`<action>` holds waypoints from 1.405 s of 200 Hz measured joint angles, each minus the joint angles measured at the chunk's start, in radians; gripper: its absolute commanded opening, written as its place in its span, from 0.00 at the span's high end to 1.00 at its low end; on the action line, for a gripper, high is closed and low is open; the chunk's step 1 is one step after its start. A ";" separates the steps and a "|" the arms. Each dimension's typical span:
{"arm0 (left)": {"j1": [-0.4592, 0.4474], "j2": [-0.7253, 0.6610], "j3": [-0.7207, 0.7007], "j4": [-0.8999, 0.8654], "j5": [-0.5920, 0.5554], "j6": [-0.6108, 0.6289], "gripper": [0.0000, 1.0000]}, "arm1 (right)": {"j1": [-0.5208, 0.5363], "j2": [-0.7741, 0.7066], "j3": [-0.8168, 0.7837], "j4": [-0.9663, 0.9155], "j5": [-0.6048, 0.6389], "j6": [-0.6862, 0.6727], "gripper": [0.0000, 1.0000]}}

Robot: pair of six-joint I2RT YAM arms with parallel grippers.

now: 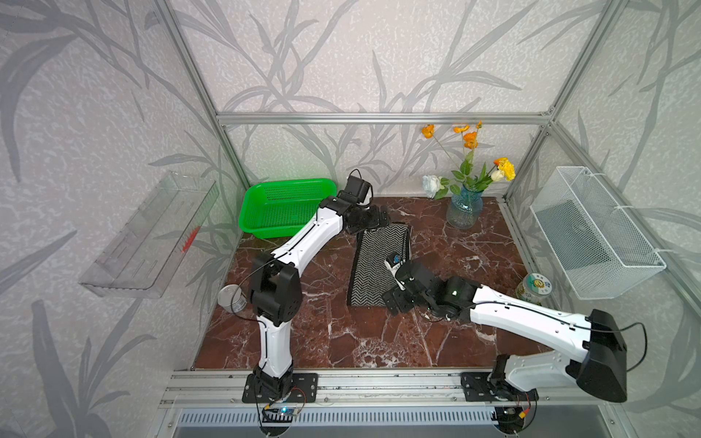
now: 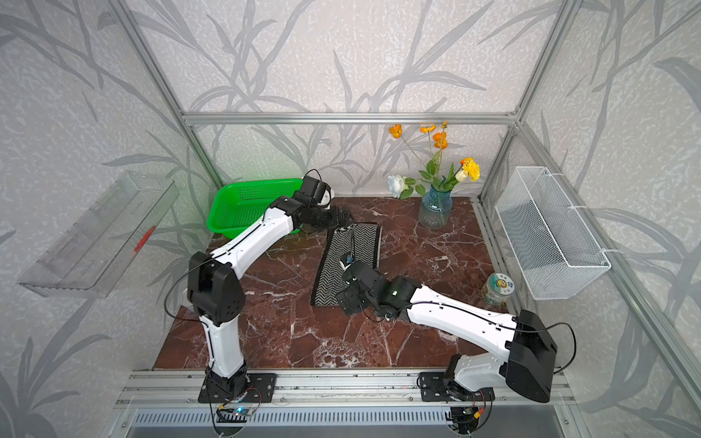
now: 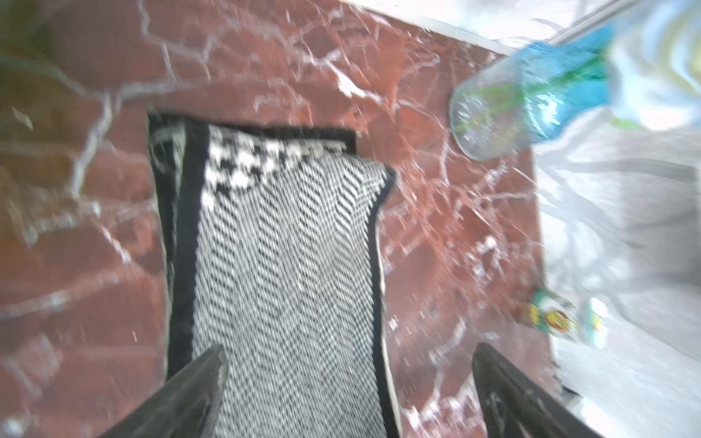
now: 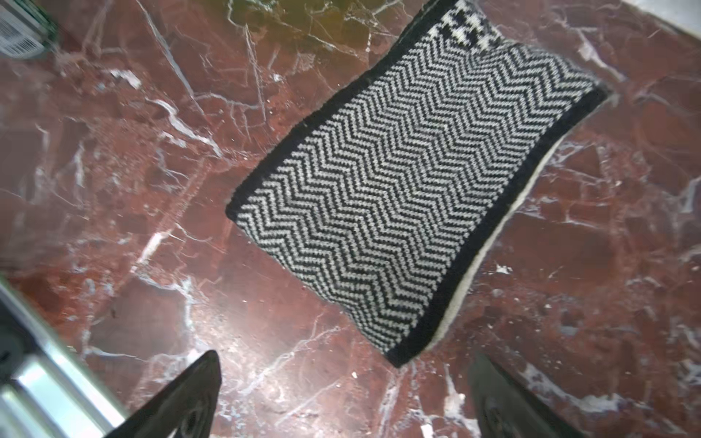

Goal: Roll up the scarf and place it into the basket
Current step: Adjust the scarf at the center of the board, then roll the scarf at the center of the board.

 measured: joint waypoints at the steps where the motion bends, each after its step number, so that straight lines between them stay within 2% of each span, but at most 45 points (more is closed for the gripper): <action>1: -0.001 -0.006 -0.010 0.005 0.002 -0.001 0.00 | 0.000 0.001 -0.001 0.000 0.003 -0.005 0.01; 19: -0.015 -0.124 -0.280 0.154 0.052 -0.112 0.00 | -0.001 0.026 -0.016 0.003 0.051 -0.089 0.01; 44: -0.051 -0.174 -0.579 0.326 0.095 -0.251 0.00 | -0.007 0.083 -0.018 0.030 0.073 -0.193 0.01; 73: -0.084 -0.181 -0.767 0.462 0.113 -0.354 0.00 | -0.016 0.176 -0.018 0.072 0.067 -0.262 0.01; 101: -0.079 -0.210 -0.830 0.561 0.108 -0.398 0.00 | -0.019 0.265 -0.016 0.076 0.053 -0.282 0.01; 151: 0.013 -0.180 -0.840 0.639 0.175 -0.412 0.00 | -0.023 0.320 0.022 0.133 0.032 -0.290 0.00; 224: 0.141 -0.169 -0.748 0.507 0.181 -0.343 0.00 | -0.021 0.450 0.046 0.130 0.009 -0.325 0.01; 248: 0.166 -0.160 -0.730 0.484 0.187 -0.330 0.00 | -0.023 0.475 0.074 0.131 0.008 -0.330 0.06; 281: 0.186 -0.159 -0.730 0.475 0.202 -0.322 0.00 | -0.023 0.525 0.126 0.141 -0.006 -0.329 0.23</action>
